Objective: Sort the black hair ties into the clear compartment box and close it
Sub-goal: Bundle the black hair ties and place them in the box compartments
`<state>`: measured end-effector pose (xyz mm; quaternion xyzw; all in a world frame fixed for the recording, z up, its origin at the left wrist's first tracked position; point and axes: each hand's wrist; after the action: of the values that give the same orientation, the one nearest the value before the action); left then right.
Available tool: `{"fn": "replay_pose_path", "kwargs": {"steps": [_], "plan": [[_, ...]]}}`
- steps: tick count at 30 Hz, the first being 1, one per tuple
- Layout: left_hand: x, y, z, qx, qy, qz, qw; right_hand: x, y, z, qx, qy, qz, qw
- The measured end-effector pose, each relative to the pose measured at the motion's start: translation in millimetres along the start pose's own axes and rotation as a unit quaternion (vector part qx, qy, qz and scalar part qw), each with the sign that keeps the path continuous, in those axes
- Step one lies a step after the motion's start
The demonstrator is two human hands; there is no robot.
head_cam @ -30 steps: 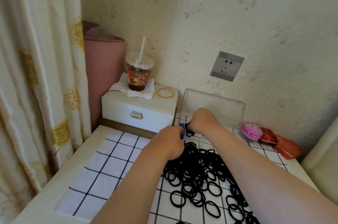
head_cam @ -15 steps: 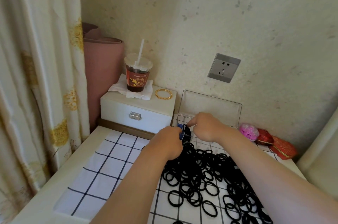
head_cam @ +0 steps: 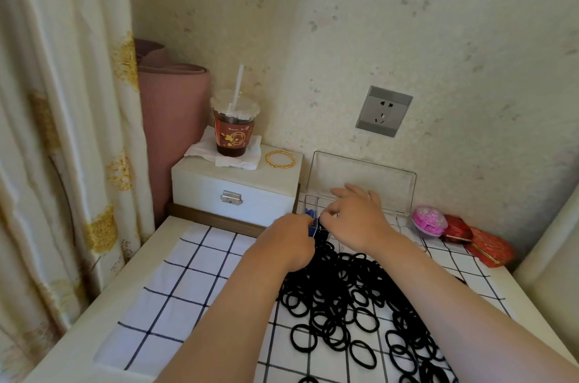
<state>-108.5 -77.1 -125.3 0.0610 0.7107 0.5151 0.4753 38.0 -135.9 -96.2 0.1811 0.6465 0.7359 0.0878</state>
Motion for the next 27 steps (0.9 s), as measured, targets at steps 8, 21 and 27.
{"fn": "replay_pose_path", "kwargs": {"steps": [8,21,27], "plan": [[1,0,0,-0.001,0.000,0.006,1.000,-7,-10,2,-0.026,-0.028,0.050,0.998],[-18,2,-27,0.043,-0.037,0.052,0.997,-12,9,-84,-0.019,0.100,0.006,0.995],[-8,1,-39,0.089,-0.045,0.069,0.993,-13,-5,-101,0.059,0.142,-0.053,0.987]]}}
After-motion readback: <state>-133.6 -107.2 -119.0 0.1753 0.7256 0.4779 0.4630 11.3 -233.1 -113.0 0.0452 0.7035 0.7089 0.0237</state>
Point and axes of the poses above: each hand's wrist, its own z-axis towards the middle knuckle, its own y-axis out of the back of the hand, x = y × z, and after that the axes turned 1 degree about -x, right-handed
